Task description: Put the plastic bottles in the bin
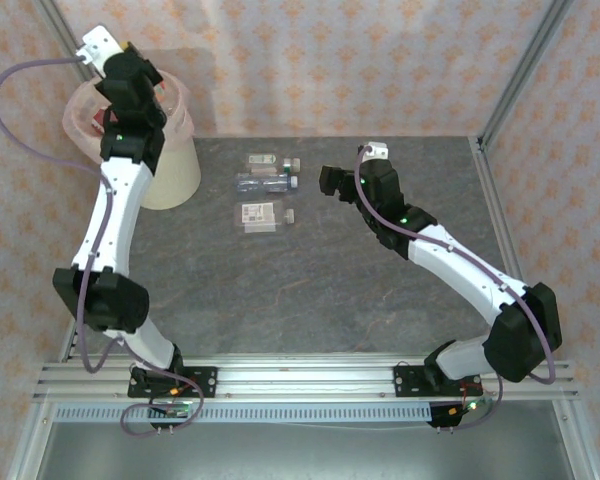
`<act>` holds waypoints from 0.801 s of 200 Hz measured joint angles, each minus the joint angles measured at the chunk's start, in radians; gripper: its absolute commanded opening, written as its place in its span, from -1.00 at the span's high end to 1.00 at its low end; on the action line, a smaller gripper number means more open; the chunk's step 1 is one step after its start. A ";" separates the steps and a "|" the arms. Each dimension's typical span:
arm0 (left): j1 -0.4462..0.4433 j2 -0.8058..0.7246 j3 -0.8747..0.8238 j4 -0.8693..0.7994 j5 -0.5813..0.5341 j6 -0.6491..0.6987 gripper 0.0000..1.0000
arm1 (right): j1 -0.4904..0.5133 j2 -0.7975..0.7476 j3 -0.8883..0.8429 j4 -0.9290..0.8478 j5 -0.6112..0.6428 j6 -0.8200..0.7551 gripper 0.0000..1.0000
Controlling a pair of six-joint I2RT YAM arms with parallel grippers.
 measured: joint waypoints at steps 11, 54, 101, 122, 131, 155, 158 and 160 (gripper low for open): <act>0.046 0.055 0.072 -0.033 0.005 -0.065 1.00 | 0.000 0.000 0.000 -0.003 0.000 0.003 -0.98; 0.160 0.198 0.245 -0.174 0.033 -0.274 1.00 | 0.000 0.000 0.000 -0.010 0.001 0.007 -0.98; 0.191 0.361 0.407 -0.303 0.137 -0.449 0.64 | 0.000 0.006 0.000 -0.023 0.012 0.007 -0.98; 0.219 0.458 0.506 -0.354 0.192 -0.499 -0.54 | 0.000 0.011 0.000 -0.029 0.017 0.007 -0.98; 0.232 0.508 0.568 -0.387 0.216 -0.514 -0.88 | 0.000 0.014 0.001 -0.029 0.019 0.007 -0.98; 0.251 0.635 0.767 -0.481 0.270 -0.518 -1.00 | 0.000 0.021 0.002 -0.036 0.020 0.007 -0.98; 0.253 0.643 0.780 -0.490 0.277 -0.516 -1.00 | 0.000 0.023 0.002 -0.037 0.021 0.007 -0.98; 0.253 0.647 0.789 -0.497 0.282 -0.515 -1.00 | 0.000 0.023 0.002 -0.038 0.022 0.007 -0.98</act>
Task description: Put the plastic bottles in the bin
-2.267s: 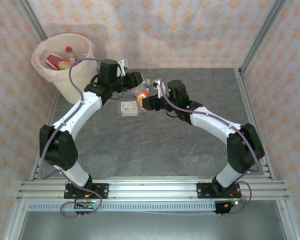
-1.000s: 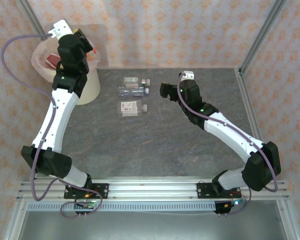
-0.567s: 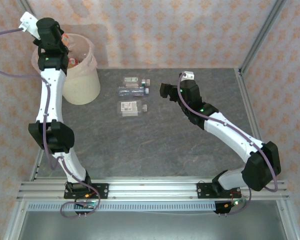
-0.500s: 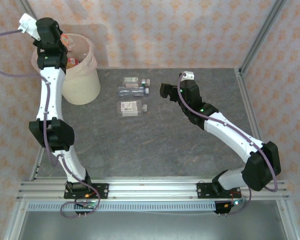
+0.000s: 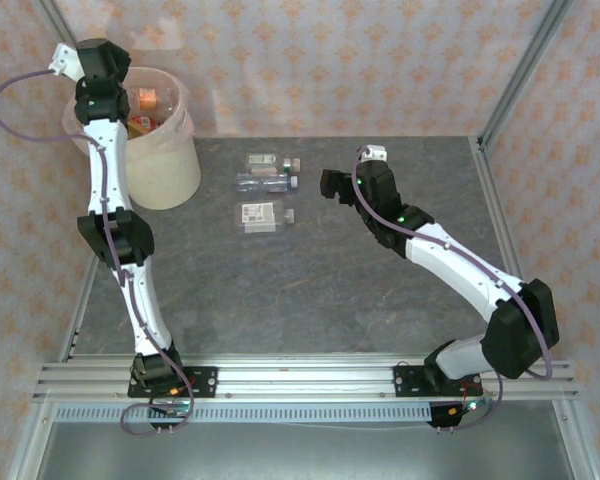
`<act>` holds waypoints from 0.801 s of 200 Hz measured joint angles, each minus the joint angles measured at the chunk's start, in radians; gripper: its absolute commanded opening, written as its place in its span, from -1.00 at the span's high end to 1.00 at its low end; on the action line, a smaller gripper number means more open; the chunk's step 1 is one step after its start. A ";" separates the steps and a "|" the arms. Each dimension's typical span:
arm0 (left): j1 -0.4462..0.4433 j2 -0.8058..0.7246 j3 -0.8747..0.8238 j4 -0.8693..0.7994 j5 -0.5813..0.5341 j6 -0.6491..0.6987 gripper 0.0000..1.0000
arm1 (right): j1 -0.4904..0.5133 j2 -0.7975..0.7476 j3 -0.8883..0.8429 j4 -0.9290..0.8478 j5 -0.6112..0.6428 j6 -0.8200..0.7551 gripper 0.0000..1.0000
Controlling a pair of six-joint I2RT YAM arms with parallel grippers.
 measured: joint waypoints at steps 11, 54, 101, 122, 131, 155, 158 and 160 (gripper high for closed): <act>0.001 0.003 0.012 -0.028 0.020 0.006 -1.00 | 0.000 0.000 0.000 -0.002 0.005 0.000 -0.98; -0.009 -0.119 -0.090 -0.079 0.064 0.071 -1.00 | 0.000 0.002 0.000 -0.004 0.029 0.004 -0.98; -0.083 -0.462 -0.466 -0.042 0.059 0.196 -1.00 | 0.000 0.002 -0.008 0.030 0.060 0.031 -0.98; -0.148 -0.608 -0.629 0.001 0.045 0.242 -1.00 | 0.000 0.001 -0.024 0.059 0.077 0.049 -0.98; -0.180 -0.671 -0.710 0.024 0.035 0.250 -1.00 | 0.000 0.000 -0.033 0.070 0.084 0.057 -0.99; -0.263 -0.789 -0.887 0.056 0.011 0.265 -1.00 | 0.000 -0.009 -0.054 0.084 0.100 0.068 -0.98; -0.277 -0.800 -0.904 0.057 0.006 0.265 -1.00 | 0.000 -0.011 -0.058 0.085 0.103 0.070 -0.98; -0.282 -0.804 -0.913 0.058 0.003 0.265 -1.00 | 0.000 -0.012 -0.059 0.086 0.104 0.071 -0.98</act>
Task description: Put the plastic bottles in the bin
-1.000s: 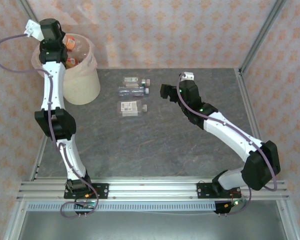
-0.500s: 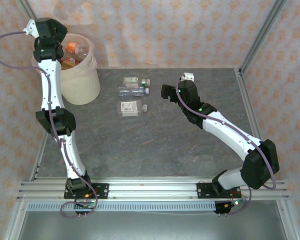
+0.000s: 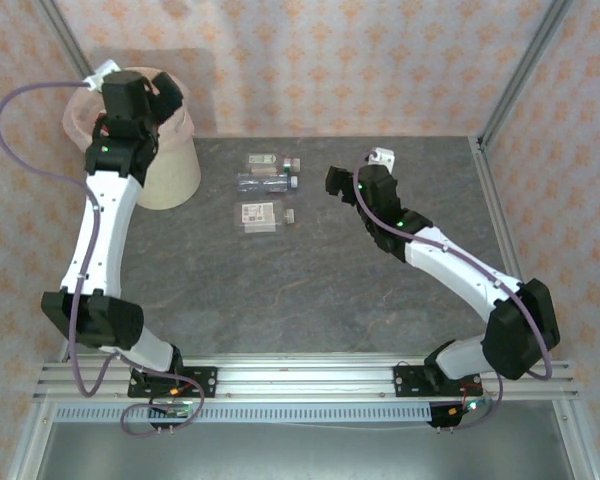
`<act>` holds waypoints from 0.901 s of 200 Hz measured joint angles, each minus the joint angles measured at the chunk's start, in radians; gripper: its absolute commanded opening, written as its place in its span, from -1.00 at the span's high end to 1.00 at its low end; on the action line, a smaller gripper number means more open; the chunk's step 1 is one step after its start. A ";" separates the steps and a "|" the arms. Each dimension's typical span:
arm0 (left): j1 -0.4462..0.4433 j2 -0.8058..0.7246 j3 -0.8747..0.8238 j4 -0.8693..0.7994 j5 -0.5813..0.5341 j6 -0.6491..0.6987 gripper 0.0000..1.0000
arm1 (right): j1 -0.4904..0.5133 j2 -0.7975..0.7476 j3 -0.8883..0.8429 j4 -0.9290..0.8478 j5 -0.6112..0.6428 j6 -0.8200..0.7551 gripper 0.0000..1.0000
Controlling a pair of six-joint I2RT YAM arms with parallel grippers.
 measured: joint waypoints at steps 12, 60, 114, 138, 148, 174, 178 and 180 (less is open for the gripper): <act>-0.049 -0.034 -0.066 0.000 -0.031 0.001 -1.00 | 0.000 -0.011 -0.011 0.003 0.006 0.004 -0.98; -0.271 -0.076 -0.215 -0.023 -0.100 0.057 -1.00 | -0.008 -0.046 -0.034 0.024 0.021 0.008 -0.98; -0.288 -0.064 -0.349 -0.084 -0.011 0.257 -1.00 | -0.015 -0.065 -0.054 0.027 0.020 -0.019 -0.98; -0.288 0.001 -0.397 -0.103 0.052 0.335 -1.00 | -0.016 -0.065 -0.057 0.029 0.020 -0.024 -0.98; -0.288 0.041 -0.400 -0.109 0.068 0.352 -1.00 | -0.016 -0.065 -0.058 0.031 0.020 -0.024 -0.98; -0.288 0.164 -0.396 -0.112 0.109 0.373 -1.00 | -0.016 -0.065 -0.058 0.031 0.012 -0.026 -0.98; -0.288 0.183 -0.393 -0.113 0.116 0.375 -1.00 | -0.016 -0.065 -0.058 0.031 0.012 -0.027 -0.98; -0.288 0.195 -0.391 -0.115 0.121 0.378 -1.00 | -0.016 -0.065 -0.058 0.031 0.011 -0.026 -0.98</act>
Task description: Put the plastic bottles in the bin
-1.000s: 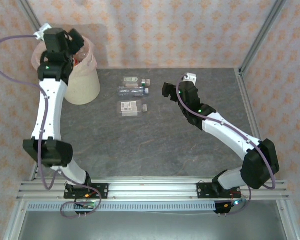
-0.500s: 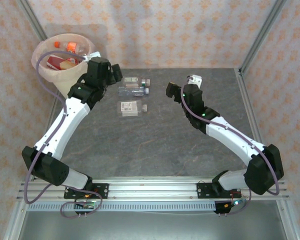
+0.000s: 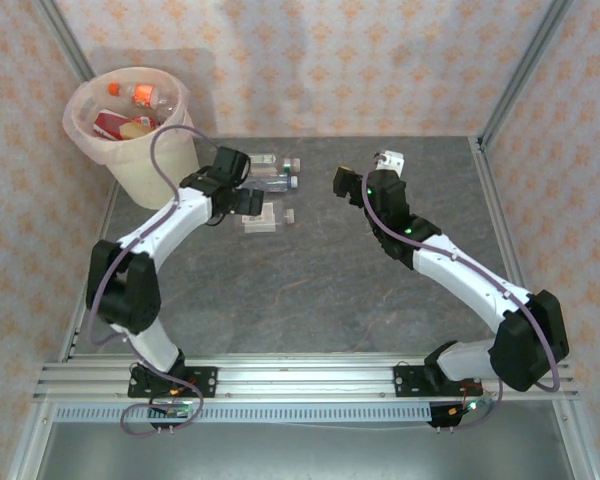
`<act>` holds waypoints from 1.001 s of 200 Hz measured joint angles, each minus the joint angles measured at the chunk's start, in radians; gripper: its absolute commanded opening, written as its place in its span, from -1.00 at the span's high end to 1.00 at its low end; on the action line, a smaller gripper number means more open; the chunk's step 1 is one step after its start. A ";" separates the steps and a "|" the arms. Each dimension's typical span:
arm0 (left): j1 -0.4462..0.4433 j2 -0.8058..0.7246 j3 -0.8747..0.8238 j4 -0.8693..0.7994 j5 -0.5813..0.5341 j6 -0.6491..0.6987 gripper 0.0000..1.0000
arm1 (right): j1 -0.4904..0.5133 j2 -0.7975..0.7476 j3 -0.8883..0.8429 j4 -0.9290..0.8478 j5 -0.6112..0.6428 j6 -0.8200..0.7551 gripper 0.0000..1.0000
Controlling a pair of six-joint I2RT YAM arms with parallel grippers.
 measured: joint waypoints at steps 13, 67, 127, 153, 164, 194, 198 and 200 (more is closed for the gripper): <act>0.000 0.066 0.017 -0.001 0.027 0.023 -1.00 | 0.000 0.000 0.000 0.000 -0.003 0.000 -0.98; 0.002 0.195 0.080 -0.008 0.136 0.331 -1.00 | -0.006 -0.011 -0.003 -0.016 -0.006 -0.016 -0.98; 0.003 0.247 0.201 -0.090 0.230 0.743 -1.00 | -0.006 -0.024 -0.004 -0.016 -0.006 -0.016 -0.98; 0.003 0.277 0.225 -0.106 0.255 0.888 -1.00 | -0.006 -0.023 -0.004 -0.016 -0.006 -0.016 -0.98; 0.002 0.305 0.269 -0.130 0.256 0.941 -1.00 | -0.006 -0.023 -0.004 -0.018 -0.006 -0.016 -0.98; 0.002 0.386 0.394 -0.197 0.253 1.066 -1.00 | -0.007 -0.023 -0.004 -0.031 -0.006 -0.018 -0.98; 0.002 0.393 0.406 -0.206 0.253 1.076 -1.00 | -0.008 -0.023 -0.004 -0.032 -0.006 -0.019 -0.98; 0.002 0.396 0.412 -0.212 0.253 1.084 -1.00 | -0.008 -0.023 -0.004 -0.032 -0.005 -0.019 -0.98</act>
